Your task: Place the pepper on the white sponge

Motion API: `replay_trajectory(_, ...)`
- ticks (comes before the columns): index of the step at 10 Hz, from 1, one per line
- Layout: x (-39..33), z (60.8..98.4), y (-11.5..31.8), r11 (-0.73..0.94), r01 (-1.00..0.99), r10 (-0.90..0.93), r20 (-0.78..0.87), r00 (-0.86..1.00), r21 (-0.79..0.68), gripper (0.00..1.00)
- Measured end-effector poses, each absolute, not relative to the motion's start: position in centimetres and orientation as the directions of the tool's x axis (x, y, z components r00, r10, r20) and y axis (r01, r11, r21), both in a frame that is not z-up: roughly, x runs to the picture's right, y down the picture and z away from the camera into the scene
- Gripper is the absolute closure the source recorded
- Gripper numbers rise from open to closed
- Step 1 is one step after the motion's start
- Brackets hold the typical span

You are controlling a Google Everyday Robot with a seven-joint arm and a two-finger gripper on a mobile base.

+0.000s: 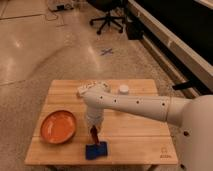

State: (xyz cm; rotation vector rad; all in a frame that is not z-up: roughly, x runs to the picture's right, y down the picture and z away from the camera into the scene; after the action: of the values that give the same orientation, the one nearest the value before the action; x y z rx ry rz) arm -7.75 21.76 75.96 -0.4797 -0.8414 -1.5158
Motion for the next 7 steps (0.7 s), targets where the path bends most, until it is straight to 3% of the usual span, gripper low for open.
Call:
replay_trajectory(3,-7.7,75.4,23.8,0.048,0.973,-0.664,0.735,-0.139,0.227,0.94)
replay_trajectory(7,-7.1,74.8,25.5,0.076,0.971,-0.655,0.746,-0.123,0.227,0.54)
